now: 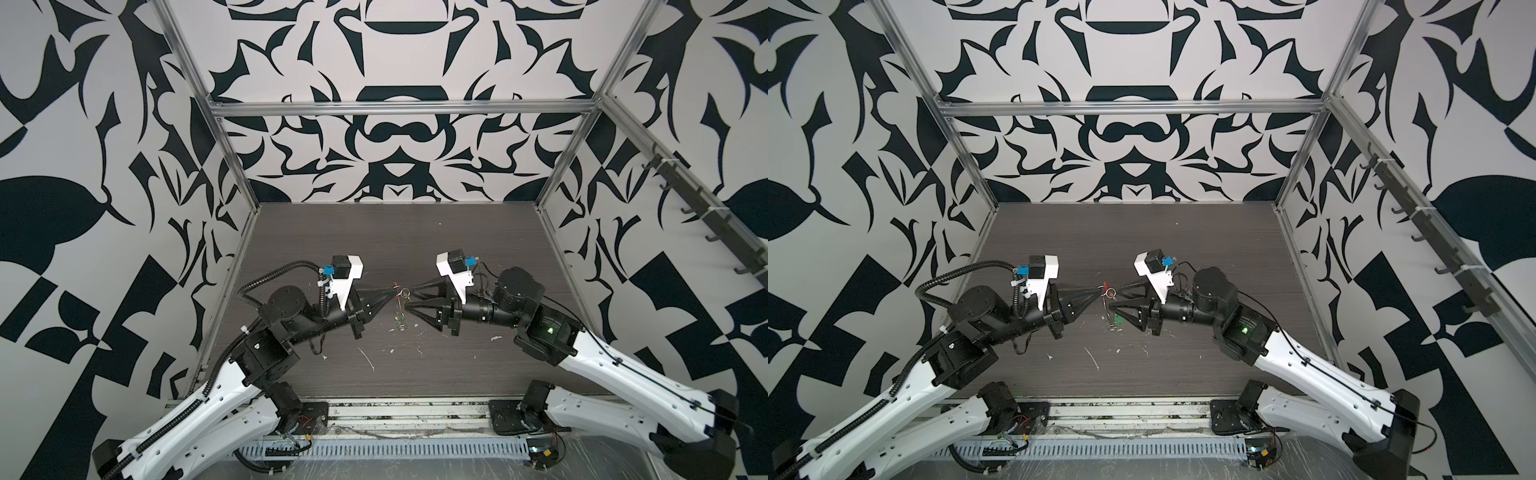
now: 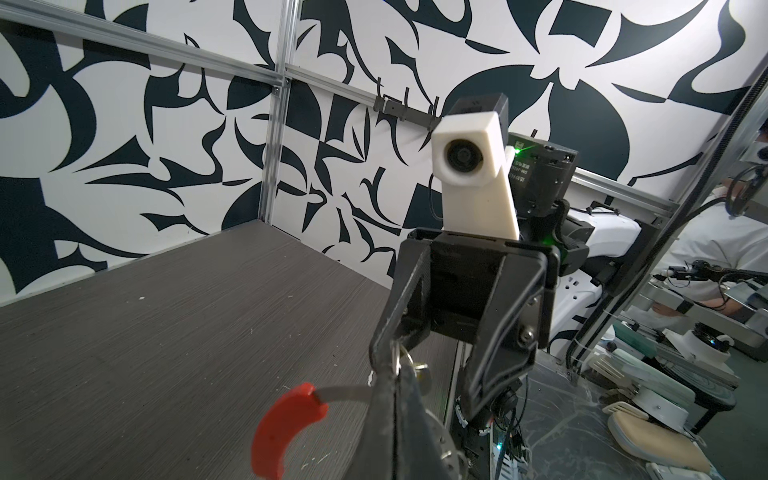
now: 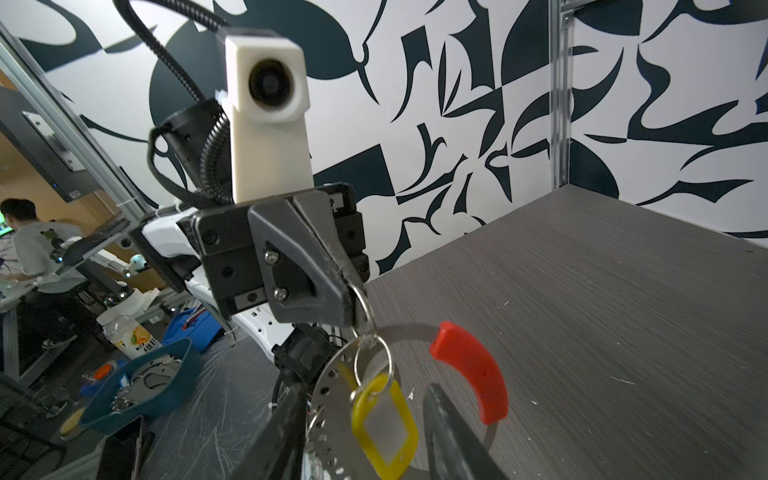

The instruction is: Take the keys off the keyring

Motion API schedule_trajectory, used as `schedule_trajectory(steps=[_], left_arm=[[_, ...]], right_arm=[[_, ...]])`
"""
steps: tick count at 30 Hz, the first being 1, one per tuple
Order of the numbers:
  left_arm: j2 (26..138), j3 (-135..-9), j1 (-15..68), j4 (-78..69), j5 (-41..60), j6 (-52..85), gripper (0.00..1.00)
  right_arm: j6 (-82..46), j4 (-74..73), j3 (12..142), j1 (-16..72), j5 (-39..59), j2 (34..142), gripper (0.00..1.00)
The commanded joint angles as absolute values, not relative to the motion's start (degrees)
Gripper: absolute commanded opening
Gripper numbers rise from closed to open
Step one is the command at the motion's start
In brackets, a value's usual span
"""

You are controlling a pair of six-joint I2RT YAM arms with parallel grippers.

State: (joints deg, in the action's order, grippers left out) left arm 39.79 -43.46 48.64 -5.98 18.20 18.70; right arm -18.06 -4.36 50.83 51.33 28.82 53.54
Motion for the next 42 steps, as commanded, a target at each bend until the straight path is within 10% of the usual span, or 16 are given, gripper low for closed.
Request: schedule_trajectory(steps=[1, 12, 42], left_arm=[[38.9, -42.8, 48.7, -8.9, 18.1, 19.4, 0.0], [38.8, -42.4, 48.7, -9.2, 16.5, 19.5, 0.0], [39.0, -41.2, 48.7, -13.6, 18.8, 19.8, 0.0]], right_arm=[[-16.4, -4.9, 52.2, 52.1, 26.5, 53.8, 0.42], [-12.6, -0.5, 53.9, 53.8, 22.0, 54.2, 0.0], [-8.1, 5.8, 57.1, 57.5, 25.9, 60.1, 0.0]])
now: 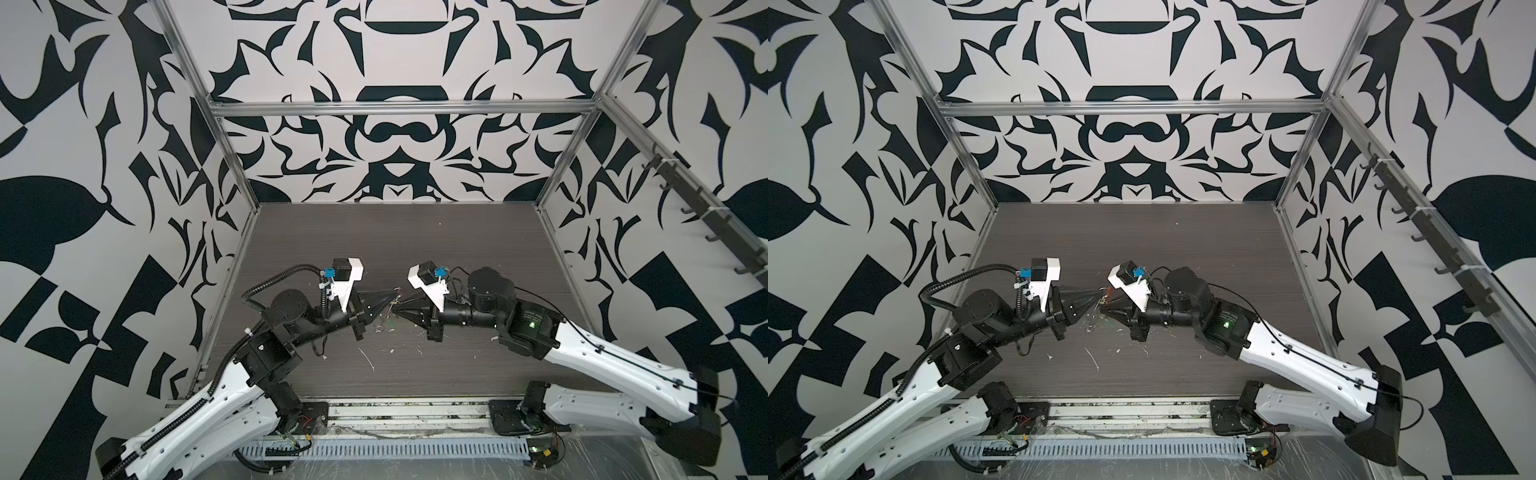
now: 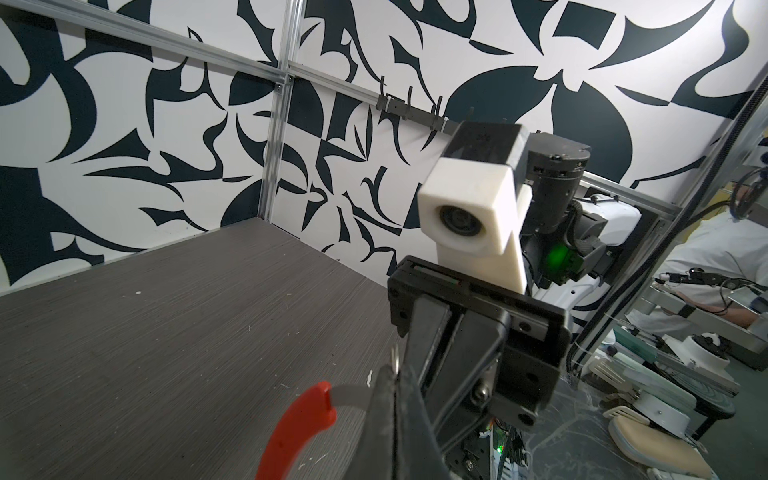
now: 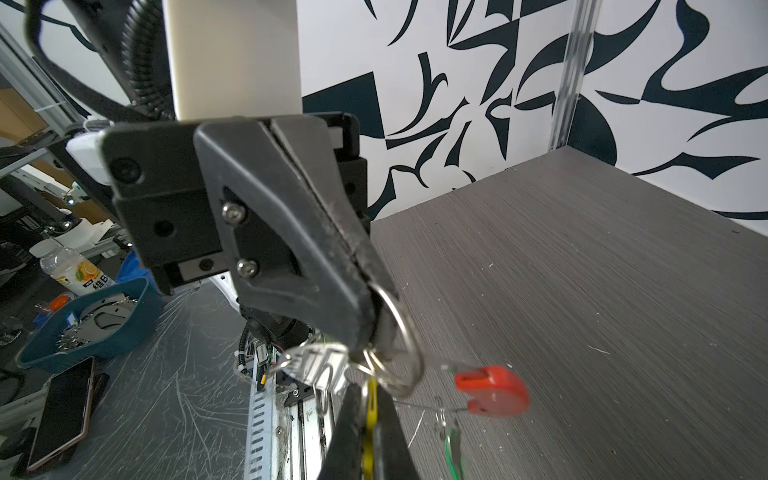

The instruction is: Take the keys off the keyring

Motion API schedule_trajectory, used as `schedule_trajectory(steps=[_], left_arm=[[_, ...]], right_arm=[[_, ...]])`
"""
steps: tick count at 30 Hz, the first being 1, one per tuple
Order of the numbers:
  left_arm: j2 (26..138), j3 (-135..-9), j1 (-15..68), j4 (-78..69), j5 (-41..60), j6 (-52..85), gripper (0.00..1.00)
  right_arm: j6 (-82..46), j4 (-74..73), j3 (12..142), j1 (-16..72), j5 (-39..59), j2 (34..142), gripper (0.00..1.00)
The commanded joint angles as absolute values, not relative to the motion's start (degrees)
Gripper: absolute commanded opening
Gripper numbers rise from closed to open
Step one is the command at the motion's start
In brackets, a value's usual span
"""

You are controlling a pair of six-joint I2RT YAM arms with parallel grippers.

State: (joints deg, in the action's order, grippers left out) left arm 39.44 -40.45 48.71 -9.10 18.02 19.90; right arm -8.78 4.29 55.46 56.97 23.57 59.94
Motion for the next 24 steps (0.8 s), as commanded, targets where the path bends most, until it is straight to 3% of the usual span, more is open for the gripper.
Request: schedule_trajectory(steps=[1, 7, 10, 14, 24], left_arm=[[38.8, -41.4, 48.7, -13.0, 18.8, 19.6, 0.0], [37.7, -42.0, 48.7, -10.7, 18.5, 18.6, 0.0], [37.4, -42.2, 48.7, -9.9, 18.8, 18.3, 0.0], [37.3, -42.8, 48.7, -8.7, 19.2, 18.0, 0.0], [37.2, -42.8, 48.6, -8.3, 20.4, 17.6, 0.0]], right_arm=[[-8.0, 6.4, 57.1, 57.5, 24.9, 59.8, 0.0], [-8.3, 8.0, 56.1, 57.4, 21.3, 56.8, 0.0], [-8.6, 9.2, 56.3, 57.5, 21.2, 56.3, 0.22], [-8.2, 10.6, 56.9, 57.5, 20.9, 54.7, 0.38], [-9.2, 5.8, 57.2, 57.5, 14.1, 48.8, 0.44]])
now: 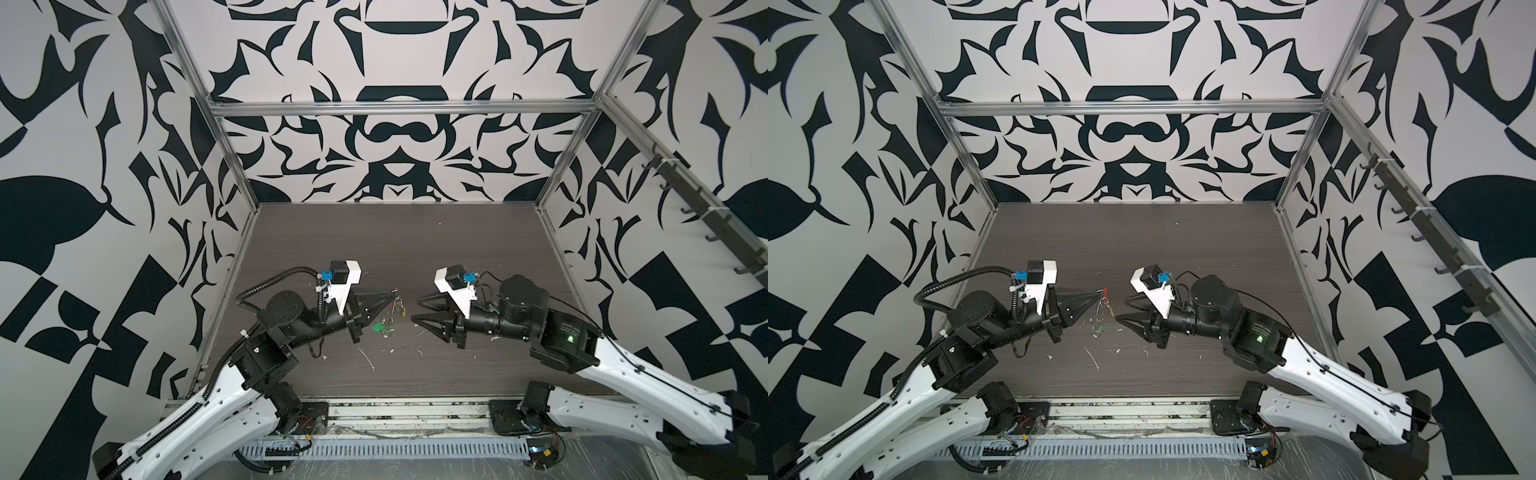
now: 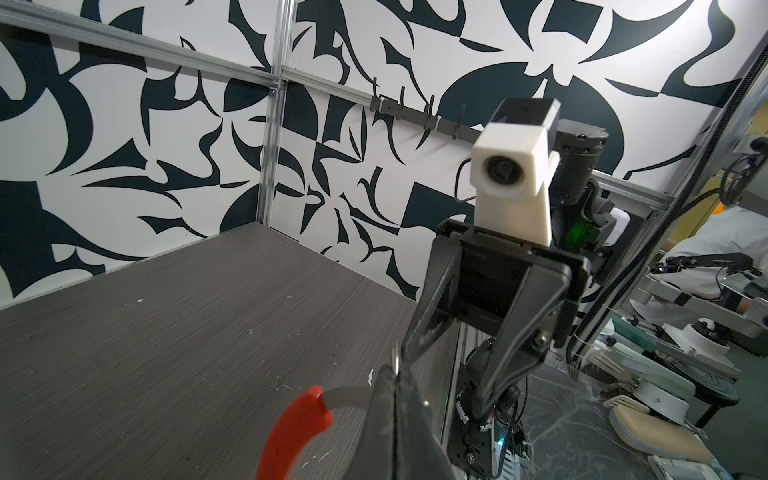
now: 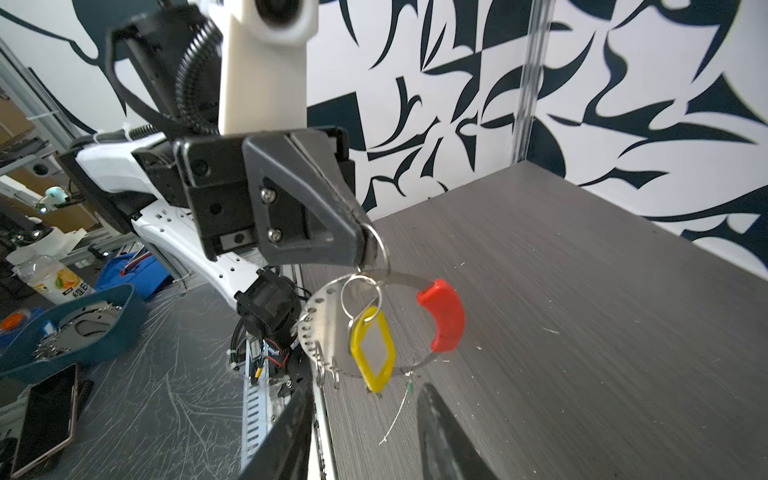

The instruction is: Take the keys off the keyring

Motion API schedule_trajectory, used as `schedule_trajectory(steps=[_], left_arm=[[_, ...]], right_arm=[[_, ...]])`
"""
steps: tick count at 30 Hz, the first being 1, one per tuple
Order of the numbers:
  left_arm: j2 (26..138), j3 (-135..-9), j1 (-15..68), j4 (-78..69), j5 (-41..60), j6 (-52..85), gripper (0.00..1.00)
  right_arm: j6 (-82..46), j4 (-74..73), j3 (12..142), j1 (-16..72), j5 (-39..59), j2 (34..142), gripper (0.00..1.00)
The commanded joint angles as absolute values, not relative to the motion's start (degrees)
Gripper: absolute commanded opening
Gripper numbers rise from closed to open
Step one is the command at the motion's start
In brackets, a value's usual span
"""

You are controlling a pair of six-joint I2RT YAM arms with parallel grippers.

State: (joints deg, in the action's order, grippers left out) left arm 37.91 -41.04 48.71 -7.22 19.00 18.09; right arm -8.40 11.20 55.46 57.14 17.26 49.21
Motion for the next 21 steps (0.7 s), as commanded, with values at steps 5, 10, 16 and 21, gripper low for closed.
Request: schedule_trajectory(steps=[5, 10, 16, 21], left_arm=[[37.4, -42.8, 48.7, -8.8, 21.4, 17.8, 0.0], [37.0, -42.7, 48.7, -8.5, 21.2, 17.8, 0.0], [36.8, -42.3, 48.7, -9.0, 21.0, 17.8, 0.0], [36.9, -42.0, 48.6, -9.4, 20.5, 17.8, 0.0]], right_arm=[[-13.4, -2.4, 56.3, 55.4, 21.1, 52.2, 0.42], [-19.9, -11.2, 53.9, 50.6, 30.3, 54.1, 0.41], [-21.7, -12.7, 53.4, 50.2, 34.5, 55.7, 0.36], [-22.1, -12.4, 53.4, 50.2, 36.6, 56.8, 0.31]])
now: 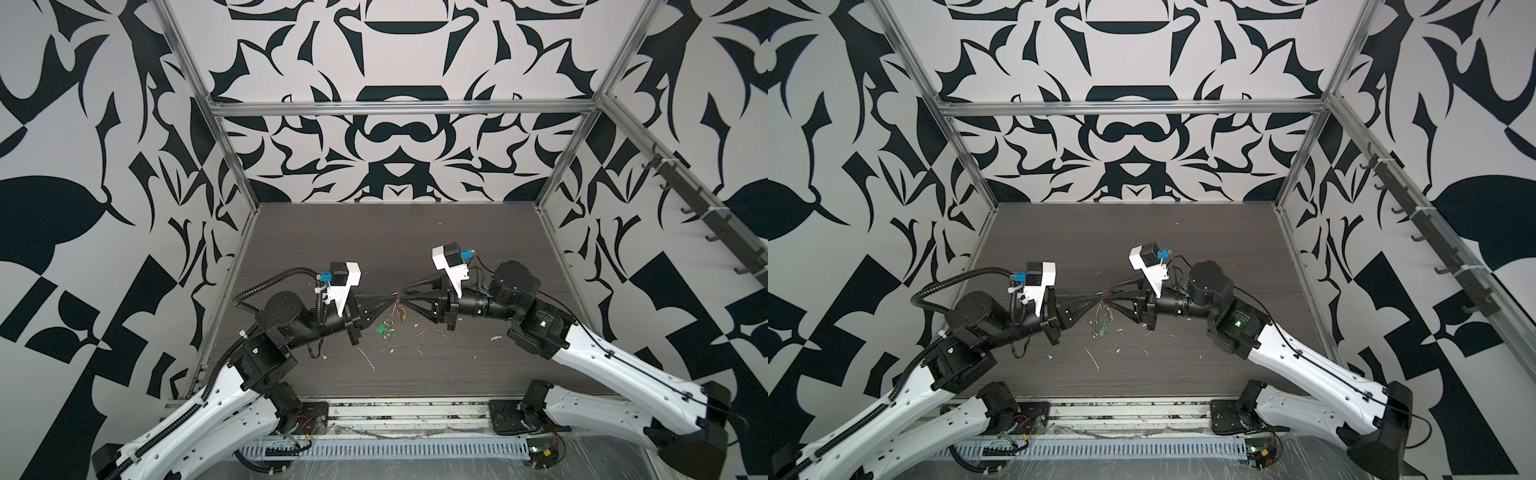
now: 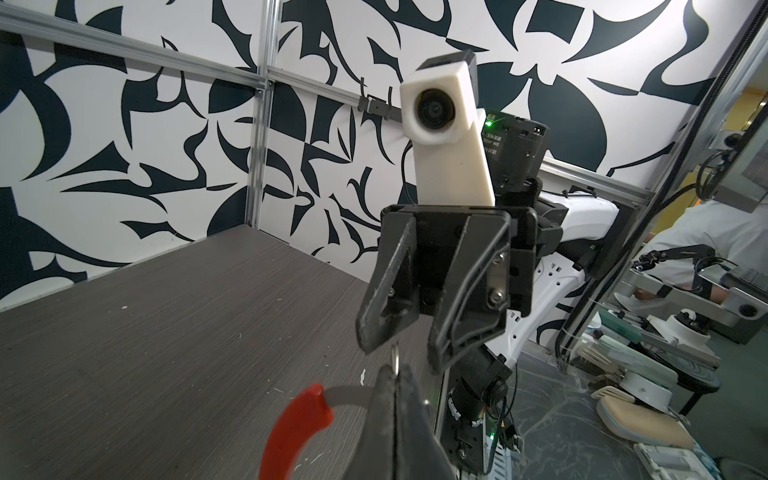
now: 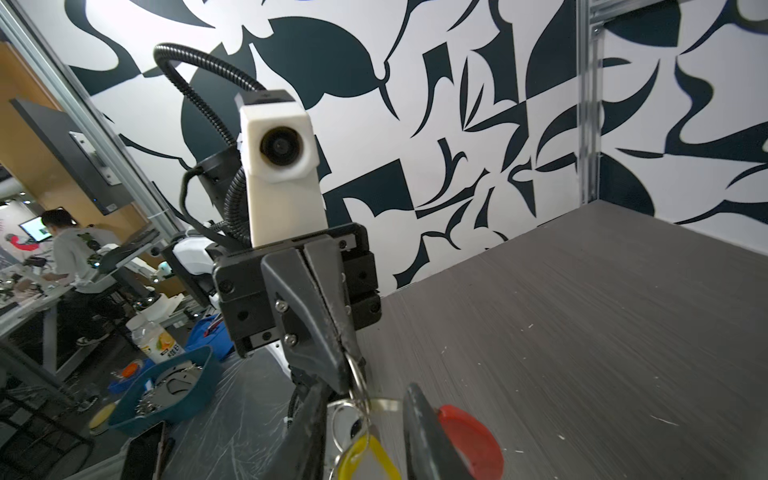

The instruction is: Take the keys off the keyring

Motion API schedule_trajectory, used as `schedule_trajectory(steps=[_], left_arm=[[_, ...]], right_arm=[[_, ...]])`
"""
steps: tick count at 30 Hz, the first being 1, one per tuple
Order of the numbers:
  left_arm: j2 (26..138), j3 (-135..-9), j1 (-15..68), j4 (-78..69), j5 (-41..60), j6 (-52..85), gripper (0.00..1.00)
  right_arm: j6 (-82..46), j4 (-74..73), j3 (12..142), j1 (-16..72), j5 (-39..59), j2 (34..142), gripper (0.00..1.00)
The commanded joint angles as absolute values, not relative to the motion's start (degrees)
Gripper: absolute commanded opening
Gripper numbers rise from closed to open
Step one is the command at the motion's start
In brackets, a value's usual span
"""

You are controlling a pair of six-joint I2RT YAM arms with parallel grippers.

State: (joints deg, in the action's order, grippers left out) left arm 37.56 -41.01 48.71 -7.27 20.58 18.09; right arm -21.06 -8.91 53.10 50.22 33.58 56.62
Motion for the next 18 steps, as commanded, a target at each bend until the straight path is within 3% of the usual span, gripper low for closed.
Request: schedule_trajectory(steps=[1, 13, 18], left_arm=[[36.9, -42.0, 48.6, -9.5, 20.4, 17.8, 0.0], [37.5, -42.2, 48.7, -9.5, 20.8, 18.4, 0.0], [38.0, -42.9, 48.7, -8.0, 21.0, 18.6, 0.0]], right_arm=[[-22.2, -12.3, 53.4, 50.3, 36.9, 57.0, 0.3], [-22.3, -12.5, 53.3, 50.3, 37.2, 57.9, 0.01], [-22.1, -10.9, 53.8, 49.8, 37.7, 57.9, 0.0]])
